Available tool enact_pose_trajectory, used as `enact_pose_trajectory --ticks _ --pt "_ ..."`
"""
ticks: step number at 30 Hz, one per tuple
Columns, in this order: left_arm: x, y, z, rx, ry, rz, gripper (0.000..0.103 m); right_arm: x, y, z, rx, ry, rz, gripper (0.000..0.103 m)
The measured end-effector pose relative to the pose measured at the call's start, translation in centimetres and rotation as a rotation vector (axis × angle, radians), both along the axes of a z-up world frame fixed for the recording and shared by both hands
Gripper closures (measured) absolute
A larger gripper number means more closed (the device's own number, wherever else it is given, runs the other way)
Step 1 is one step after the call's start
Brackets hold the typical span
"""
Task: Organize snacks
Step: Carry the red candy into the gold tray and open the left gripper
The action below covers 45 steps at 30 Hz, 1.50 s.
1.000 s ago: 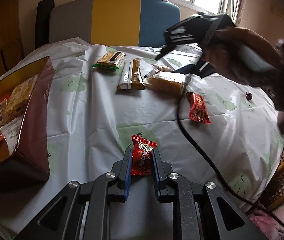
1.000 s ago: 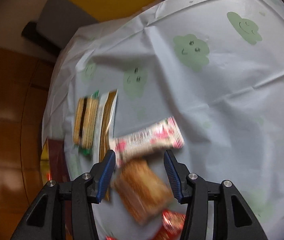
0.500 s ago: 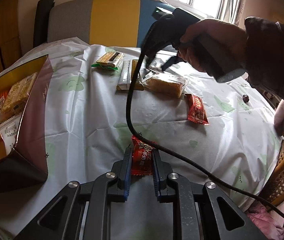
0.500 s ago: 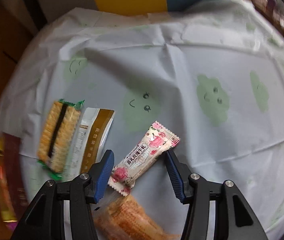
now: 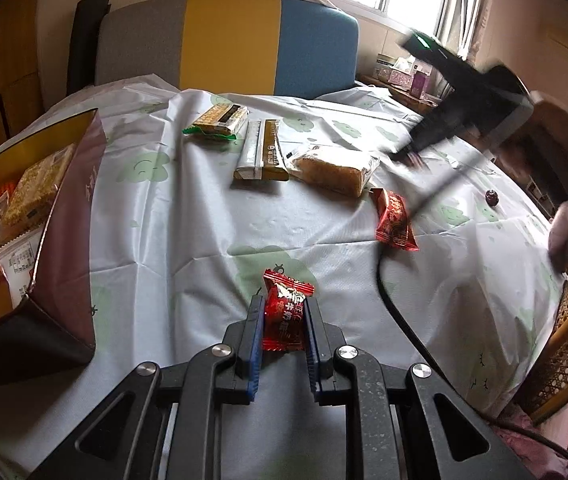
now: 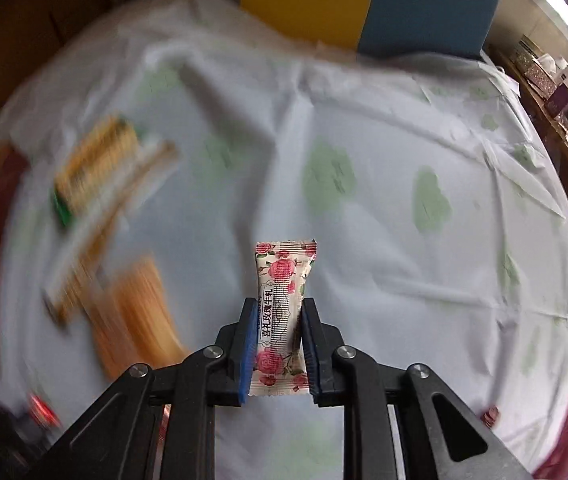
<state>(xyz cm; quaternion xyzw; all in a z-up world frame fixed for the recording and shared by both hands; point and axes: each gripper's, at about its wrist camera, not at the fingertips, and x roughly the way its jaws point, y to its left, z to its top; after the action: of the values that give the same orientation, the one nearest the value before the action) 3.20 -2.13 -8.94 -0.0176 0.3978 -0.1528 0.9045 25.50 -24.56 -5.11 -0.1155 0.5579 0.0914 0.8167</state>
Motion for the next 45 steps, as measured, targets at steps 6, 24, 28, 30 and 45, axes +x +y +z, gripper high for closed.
enact_pose_trajectory --ticks 6,24,28,30,45 --pt "0.2 -0.3 0.2 0.028 0.013 -0.002 0.084 -2.2 -2.6 -2.9 0.082 0.013 -0.006 0.082" --pt "1.3 -1.1 1.3 0.093 0.074 0.01 0.085 -4.4 -1.3 -3.0 0.016 -0.041 0.076 0.081" --pt "1.4 -0.5 2.9 0.055 0.058 0.035 0.085 -4.9 -0.1 -3.3 -0.011 -0.06 0.096 0.081" --pt "1.3 -0.1 4.1 0.05 0.029 0.042 0.085 -5.4 -0.2 -2.9 -0.017 -0.065 0.099 0.081" --pt "2.2 15.1 9.8 -0.094 -0.016 0.414 0.085 -6.0 0.3 -3.4 -0.051 -0.096 0.117 0.081"
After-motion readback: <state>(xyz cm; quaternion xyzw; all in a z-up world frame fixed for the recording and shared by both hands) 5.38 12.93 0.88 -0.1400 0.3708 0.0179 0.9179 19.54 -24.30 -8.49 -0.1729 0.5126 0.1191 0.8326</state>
